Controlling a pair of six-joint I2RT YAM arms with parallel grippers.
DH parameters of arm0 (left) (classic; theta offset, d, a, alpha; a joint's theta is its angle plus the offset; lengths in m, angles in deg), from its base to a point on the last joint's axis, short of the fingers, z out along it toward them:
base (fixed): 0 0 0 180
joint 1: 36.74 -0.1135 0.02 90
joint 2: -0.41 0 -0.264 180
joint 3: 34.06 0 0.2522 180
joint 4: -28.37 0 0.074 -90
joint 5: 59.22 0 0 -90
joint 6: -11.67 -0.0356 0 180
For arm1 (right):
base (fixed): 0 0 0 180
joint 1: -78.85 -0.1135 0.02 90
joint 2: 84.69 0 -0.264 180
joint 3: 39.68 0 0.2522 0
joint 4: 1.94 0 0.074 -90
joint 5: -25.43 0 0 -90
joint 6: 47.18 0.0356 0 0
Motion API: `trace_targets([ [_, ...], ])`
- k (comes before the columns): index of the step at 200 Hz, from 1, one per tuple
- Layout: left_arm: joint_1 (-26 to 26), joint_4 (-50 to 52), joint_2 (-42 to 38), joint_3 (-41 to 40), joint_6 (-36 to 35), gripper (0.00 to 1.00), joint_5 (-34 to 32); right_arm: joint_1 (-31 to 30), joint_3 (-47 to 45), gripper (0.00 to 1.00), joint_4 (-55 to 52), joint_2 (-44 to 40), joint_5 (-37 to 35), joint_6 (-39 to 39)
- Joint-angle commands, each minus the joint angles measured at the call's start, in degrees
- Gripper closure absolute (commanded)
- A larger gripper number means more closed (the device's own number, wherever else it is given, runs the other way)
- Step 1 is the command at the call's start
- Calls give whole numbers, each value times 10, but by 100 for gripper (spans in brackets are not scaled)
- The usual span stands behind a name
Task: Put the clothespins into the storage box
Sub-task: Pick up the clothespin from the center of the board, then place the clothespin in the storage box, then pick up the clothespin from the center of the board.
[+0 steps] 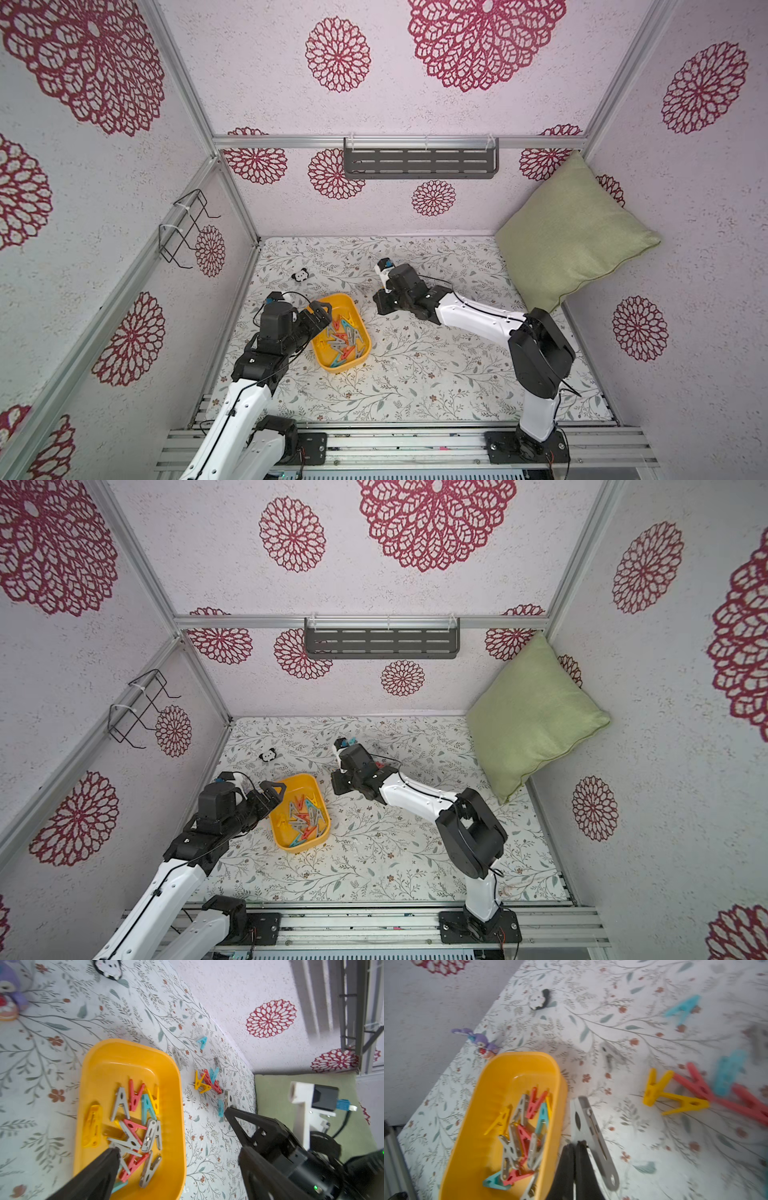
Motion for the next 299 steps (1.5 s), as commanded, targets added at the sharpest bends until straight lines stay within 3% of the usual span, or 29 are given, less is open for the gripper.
trace_targets([
  [1, -56, 37, -19, -22, -23, 3, 44, -32, 54, 95, -24, 42, 28, 8],
  [40, -128, 39, -49, -49, -22, 3, 92, -67, 146, 87, -59, 114, 38, 2],
  [79, -130, 20, -31, -48, -13, 3, 124, -65, 161, 62, -64, 107, 18, -10],
  [101, -119, -7, -12, -50, -2, 3, 135, -58, 146, 57, -62, 80, -3, -15],
  [144, -29, -45, 39, -25, 13, 3, 92, -1, 46, 57, -27, -11, -41, -6],
  [197, 92, -109, 140, 23, 30, 3, 54, 131, -64, 59, -12, -72, -82, 9],
  [244, 173, -143, 226, 69, 33, 3, 28, 221, -80, 60, -15, -30, -104, 1],
  [299, 208, -162, 271, 82, 38, 3, 16, 243, -39, 63, -20, 61, -86, 0],
])
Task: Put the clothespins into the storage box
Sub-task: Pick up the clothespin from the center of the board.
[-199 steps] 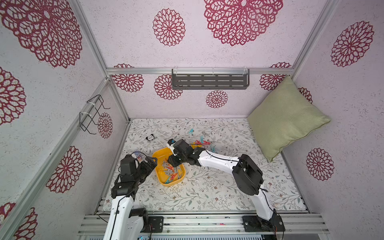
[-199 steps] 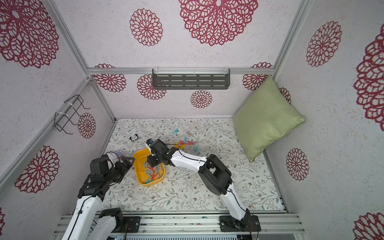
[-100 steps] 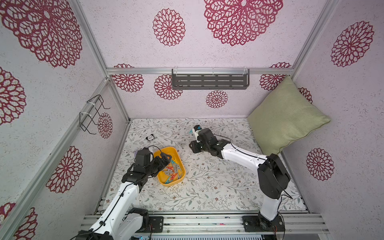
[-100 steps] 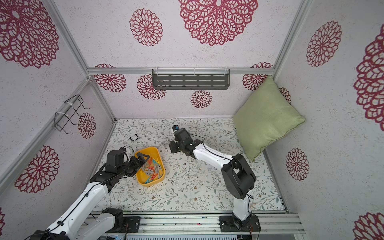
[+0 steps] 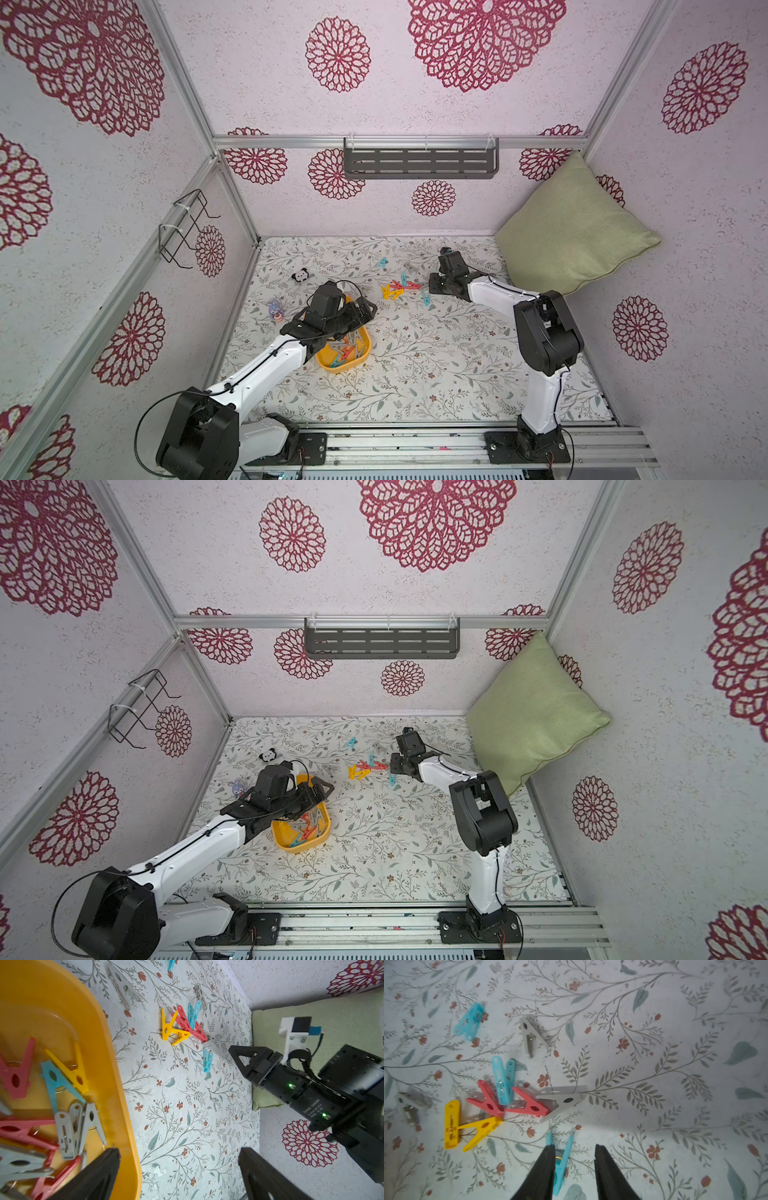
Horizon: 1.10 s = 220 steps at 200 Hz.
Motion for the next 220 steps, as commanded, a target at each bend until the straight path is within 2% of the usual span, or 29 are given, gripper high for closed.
trace_targets([
  [1, 8, -24, 6, 9, 2, 3, -14, -2, 25, 63, -4, 21, 6, 1],
  [68, 10, -21, 1, -2, 1, 3, -20, -2, 46, 65, 4, 69, 19, 6],
  [95, 11, -22, -2, -7, 2, 3, -21, -2, 44, 78, 2, 73, 21, 8],
  [134, 11, -23, -9, -10, 4, 3, -20, -3, 14, 91, 15, 49, 28, 16],
  [168, 10, 5, -36, -11, -11, 3, -40, -19, 2, 97, 19, 15, 33, 20],
  [197, -16, 42, -80, -18, -23, 3, -50, -51, 4, 97, 19, -17, 40, 23],
  [220, -62, 69, -125, -33, -31, 3, -40, -88, 19, 97, 17, -30, 51, 25],
])
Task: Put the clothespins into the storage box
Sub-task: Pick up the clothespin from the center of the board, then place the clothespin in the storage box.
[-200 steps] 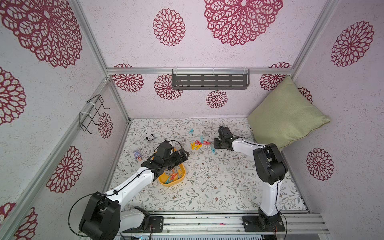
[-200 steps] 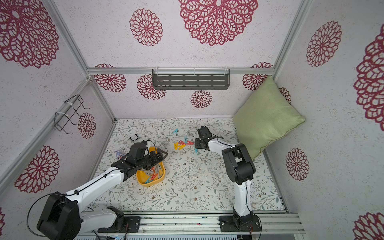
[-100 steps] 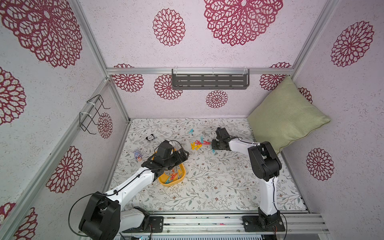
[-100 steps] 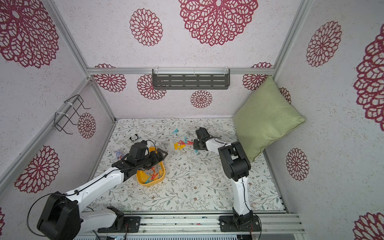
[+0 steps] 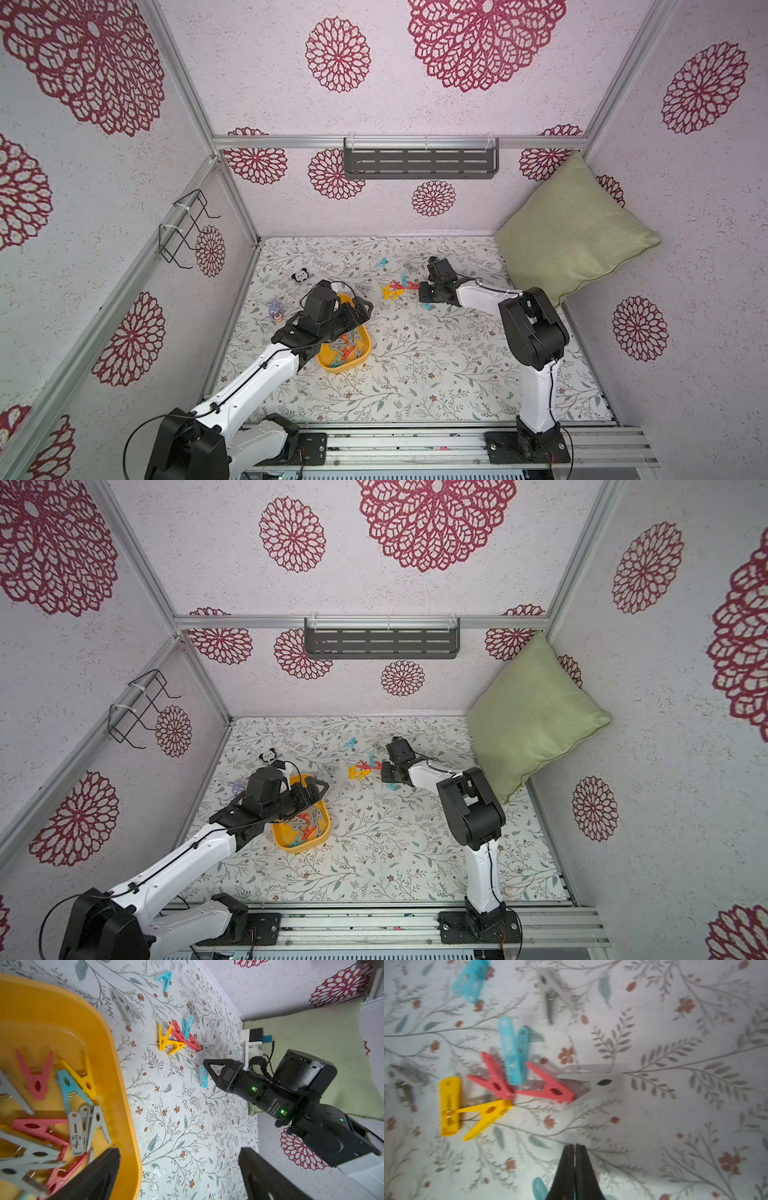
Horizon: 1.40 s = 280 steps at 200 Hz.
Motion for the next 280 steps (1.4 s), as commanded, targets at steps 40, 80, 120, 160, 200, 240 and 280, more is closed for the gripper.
trace_targets([
  [40, -138, 98, -109, -40, -41, 3, 20, -122, 80, 97, -7, -34, 49, 16],
  [80, -228, 123, -146, -63, -57, 3, 63, -195, 154, 96, -17, 6, 85, 23],
  [120, -285, 131, -173, -78, -62, 3, 96, -235, 233, 88, -54, 52, 88, 11],
  [160, -290, 123, -169, -78, -56, 3, 111, -233, 244, 66, -63, 44, 57, -7],
  [200, -275, 86, -142, -80, -33, 3, 141, -199, 236, 64, -71, 21, 17, -28],
  [240, -193, 51, -108, -68, -13, 3, 99, -139, 230, 63, -90, 23, -34, -47],
  [280, -123, 12, -47, -45, -1, 3, 70, -77, 235, 57, -101, 52, -74, -59],
])
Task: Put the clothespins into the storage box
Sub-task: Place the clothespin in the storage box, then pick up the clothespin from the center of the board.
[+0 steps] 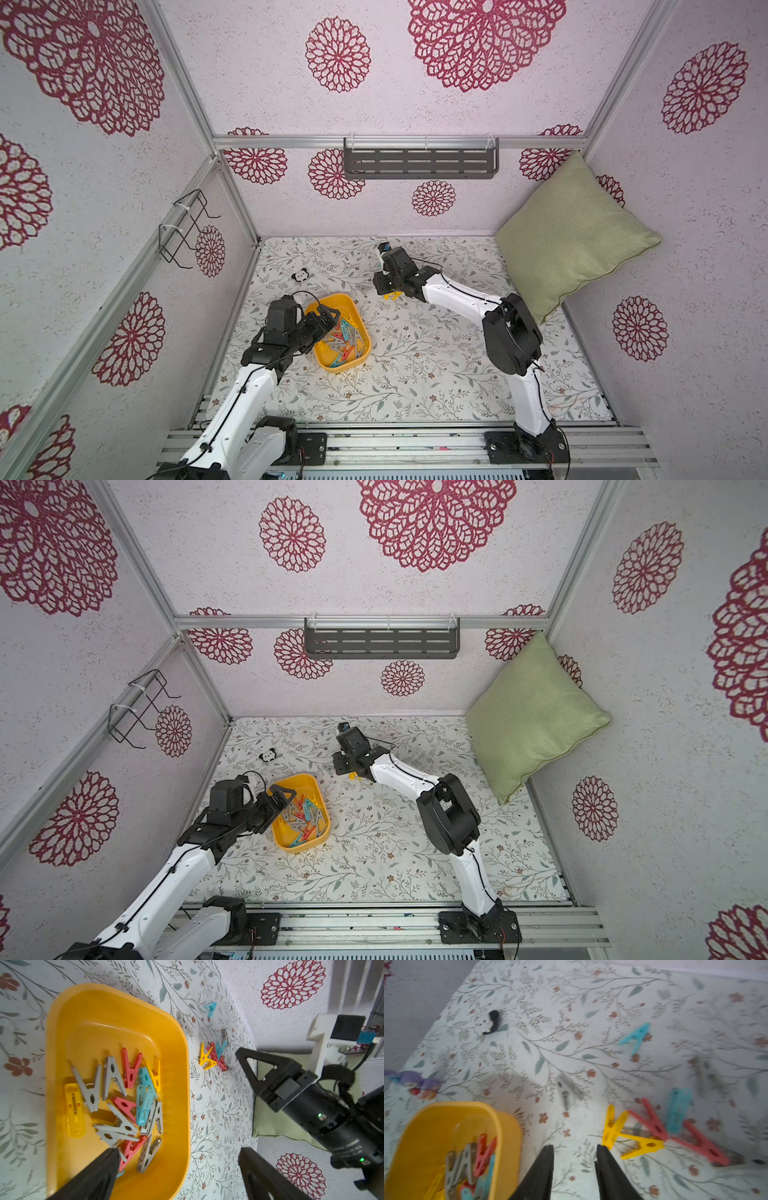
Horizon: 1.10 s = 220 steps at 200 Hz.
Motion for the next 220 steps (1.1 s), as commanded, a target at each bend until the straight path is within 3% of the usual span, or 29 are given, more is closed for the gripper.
trace_targets([
  [1, 29, -48, 26, 24, 12, 3, -25, 30, 10, 57, -13, -5, -46, -21],
  [62, 94, -84, 111, 66, 14, 3, -44, 77, 102, 53, -52, 100, -37, -37],
  [127, 108, -101, 149, 73, 14, 3, -45, 80, 220, 49, -102, 197, -43, -41],
  [199, 108, -104, 150, 67, 13, 3, -44, 82, 257, 75, -123, 222, -57, -39],
  [220, 110, -104, 146, 64, 15, 3, -43, 82, 258, 76, -126, 220, -59, -39],
])
